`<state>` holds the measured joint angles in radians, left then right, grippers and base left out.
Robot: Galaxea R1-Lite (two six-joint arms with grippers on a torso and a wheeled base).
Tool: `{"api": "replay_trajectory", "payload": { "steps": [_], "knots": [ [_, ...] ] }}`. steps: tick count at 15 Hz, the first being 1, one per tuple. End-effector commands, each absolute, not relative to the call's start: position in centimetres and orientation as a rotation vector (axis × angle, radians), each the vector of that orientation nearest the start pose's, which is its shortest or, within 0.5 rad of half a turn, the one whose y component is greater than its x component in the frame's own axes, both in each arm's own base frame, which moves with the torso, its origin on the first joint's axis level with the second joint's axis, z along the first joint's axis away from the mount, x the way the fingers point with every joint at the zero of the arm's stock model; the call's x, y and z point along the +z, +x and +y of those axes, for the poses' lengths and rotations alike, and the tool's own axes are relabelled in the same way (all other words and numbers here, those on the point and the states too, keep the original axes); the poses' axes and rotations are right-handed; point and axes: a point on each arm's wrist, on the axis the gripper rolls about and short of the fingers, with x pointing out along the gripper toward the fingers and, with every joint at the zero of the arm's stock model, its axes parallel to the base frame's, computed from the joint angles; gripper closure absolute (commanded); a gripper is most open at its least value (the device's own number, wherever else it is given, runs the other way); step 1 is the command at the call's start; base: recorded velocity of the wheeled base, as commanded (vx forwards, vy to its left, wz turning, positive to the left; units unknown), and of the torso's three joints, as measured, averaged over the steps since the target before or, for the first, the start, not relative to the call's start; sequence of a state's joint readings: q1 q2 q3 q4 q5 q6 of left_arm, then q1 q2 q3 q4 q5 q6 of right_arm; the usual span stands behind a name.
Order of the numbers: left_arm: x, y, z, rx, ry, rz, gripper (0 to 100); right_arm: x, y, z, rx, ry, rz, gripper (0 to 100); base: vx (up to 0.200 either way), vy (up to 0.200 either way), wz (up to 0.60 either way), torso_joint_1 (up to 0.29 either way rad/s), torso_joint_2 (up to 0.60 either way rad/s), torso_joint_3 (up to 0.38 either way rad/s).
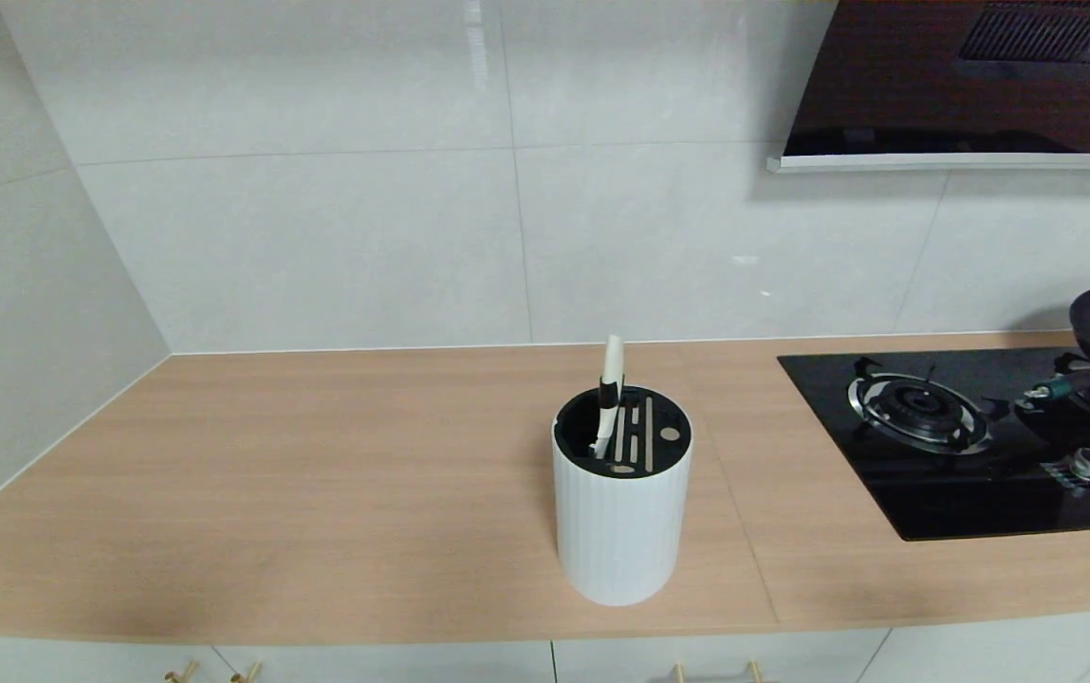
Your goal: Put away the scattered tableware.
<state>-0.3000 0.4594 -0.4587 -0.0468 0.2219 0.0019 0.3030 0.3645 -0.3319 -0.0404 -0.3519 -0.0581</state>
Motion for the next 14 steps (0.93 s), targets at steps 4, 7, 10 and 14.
{"api": "replay_trajectory", "payload": {
  "steps": [4,7,10,14],
  "knots": [
    [16.7,-5.1,0.9,0.057,-0.019,-0.169,0,16.2,-4.7,-1.9,-0.150,-0.035,-0.119,0,0.000,0.000,0.00,0.000,0.00,0.000],
    [14.8,-5.8,0.3,0.136,-0.031,-0.205,0,16.1,-4.8,-1.3,-0.218,-0.082,-0.110,0,0.000,0.000,0.00,0.000,0.00,0.000],
    [11.6,-4.0,0.5,0.206,-0.060,-0.111,0,15.5,-4.8,-1.0,-0.286,-0.065,-0.110,0,0.000,0.000,0.00,0.000,0.00,0.000],
    [7.9,-2.3,0.4,0.179,-0.037,-0.037,0,9.9,-3.0,-0.7,-0.325,-0.116,-0.097,0,0.000,0.000,0.00,0.000,0.00,0.000]
  ]
}}
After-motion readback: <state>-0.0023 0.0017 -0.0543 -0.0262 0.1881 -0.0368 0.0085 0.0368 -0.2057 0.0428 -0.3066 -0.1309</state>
